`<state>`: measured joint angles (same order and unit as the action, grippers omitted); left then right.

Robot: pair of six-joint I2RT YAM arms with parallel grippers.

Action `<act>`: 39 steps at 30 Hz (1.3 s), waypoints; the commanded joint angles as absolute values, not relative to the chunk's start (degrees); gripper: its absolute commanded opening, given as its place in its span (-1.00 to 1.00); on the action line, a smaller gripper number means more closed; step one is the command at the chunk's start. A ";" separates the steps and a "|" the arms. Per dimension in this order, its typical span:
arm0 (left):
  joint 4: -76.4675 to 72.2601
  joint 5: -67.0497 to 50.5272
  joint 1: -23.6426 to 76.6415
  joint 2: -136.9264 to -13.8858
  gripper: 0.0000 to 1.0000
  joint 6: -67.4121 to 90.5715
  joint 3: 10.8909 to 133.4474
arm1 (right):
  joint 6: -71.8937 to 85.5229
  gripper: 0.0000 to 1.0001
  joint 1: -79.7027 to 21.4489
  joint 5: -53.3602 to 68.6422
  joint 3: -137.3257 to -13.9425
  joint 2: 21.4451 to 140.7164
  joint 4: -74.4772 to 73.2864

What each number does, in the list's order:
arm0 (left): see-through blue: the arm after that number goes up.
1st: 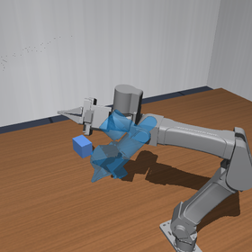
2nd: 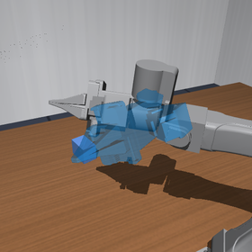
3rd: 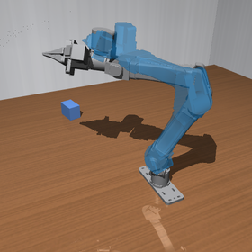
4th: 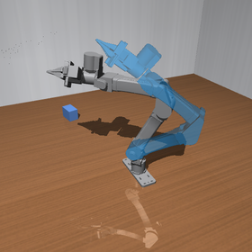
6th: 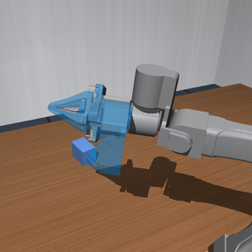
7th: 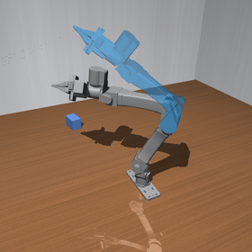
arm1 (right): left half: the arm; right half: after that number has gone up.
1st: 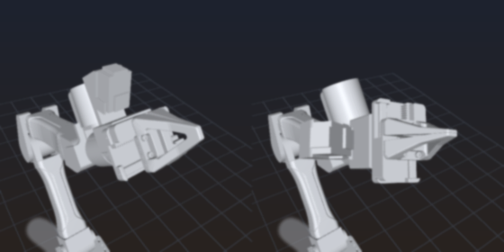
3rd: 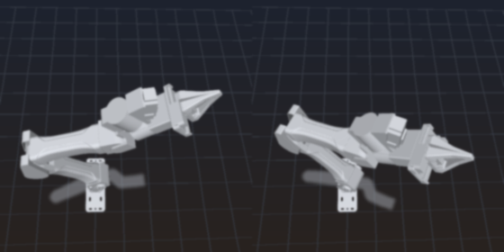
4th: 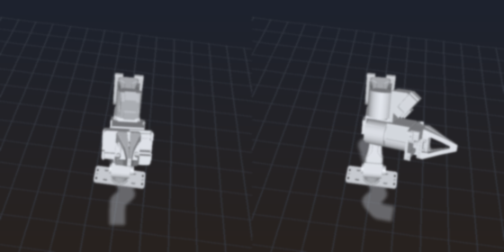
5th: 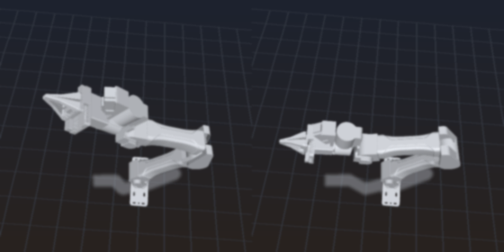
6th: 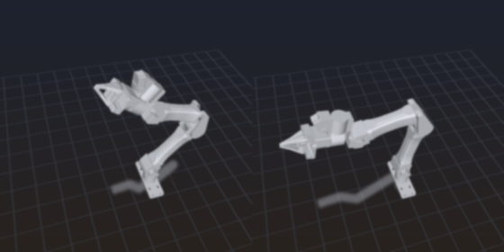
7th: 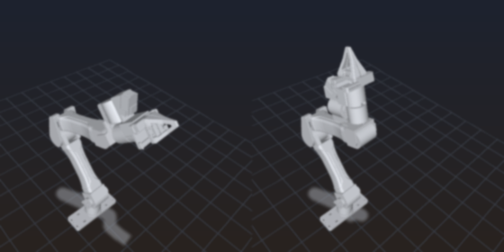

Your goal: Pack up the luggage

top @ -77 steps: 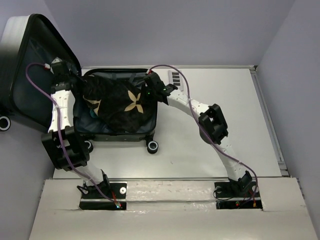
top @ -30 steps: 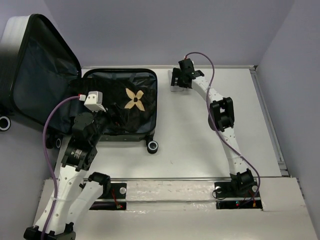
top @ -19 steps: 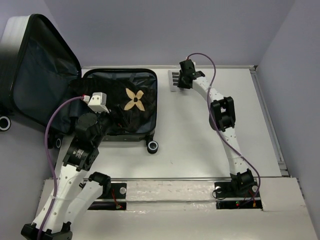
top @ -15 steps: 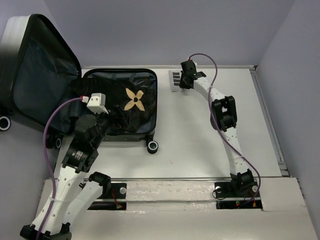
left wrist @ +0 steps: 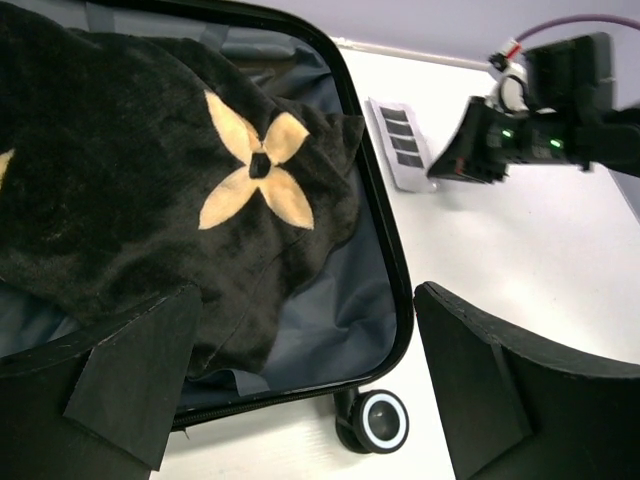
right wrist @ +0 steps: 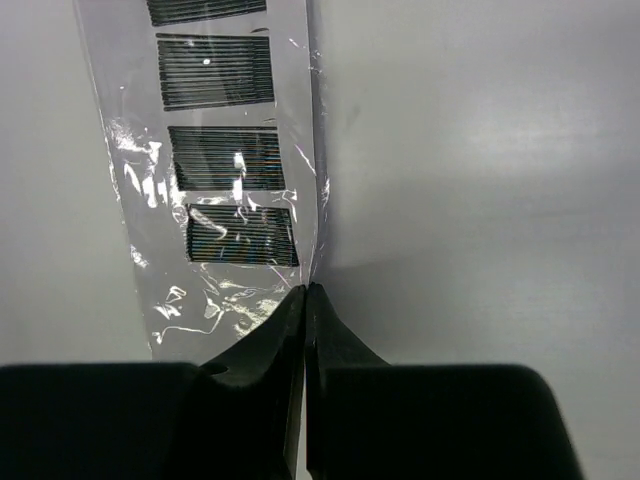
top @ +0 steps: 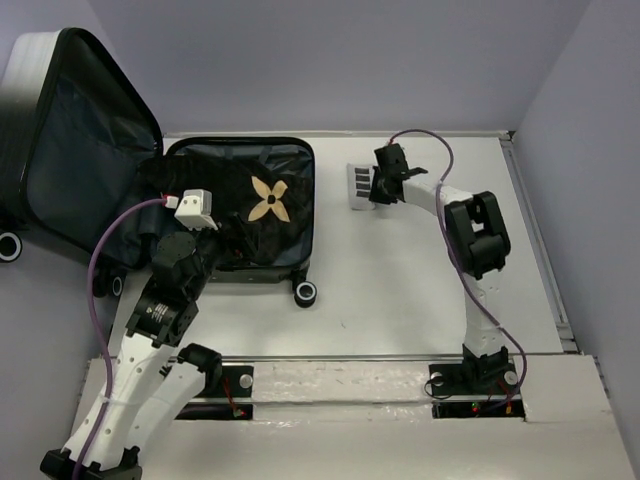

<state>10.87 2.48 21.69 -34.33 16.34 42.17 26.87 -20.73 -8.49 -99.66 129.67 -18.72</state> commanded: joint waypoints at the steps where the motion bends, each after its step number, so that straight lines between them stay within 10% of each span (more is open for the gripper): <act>1: 7.03 3.43 21.80 -34.98 0.98 15.56 41.49 | 27.33 -0.86 -21.27 -4.84 -86.05 117.27 -10.12; 18: 10.10 8.87 20.48 -34.36 0.98 17.49 46.31 | 30.50 -0.86 -24.24 7.03 -69.86 80.51 -4.22; 33: 22.83 22.85 16.81 -44.02 0.98 22.41 67.75 | 35.51 -0.86 -44.20 19.59 -98.24 109.21 8.79; 39: 26.27 10.54 -5.42 -46.93 0.98 22.14 66.28 | 31.56 0.45 -44.82 18.64 -103.45 117.69 -2.34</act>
<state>23.00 14.76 5.54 -44.77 21.41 66.67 33.95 -45.15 18.00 -99.85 115.81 3.60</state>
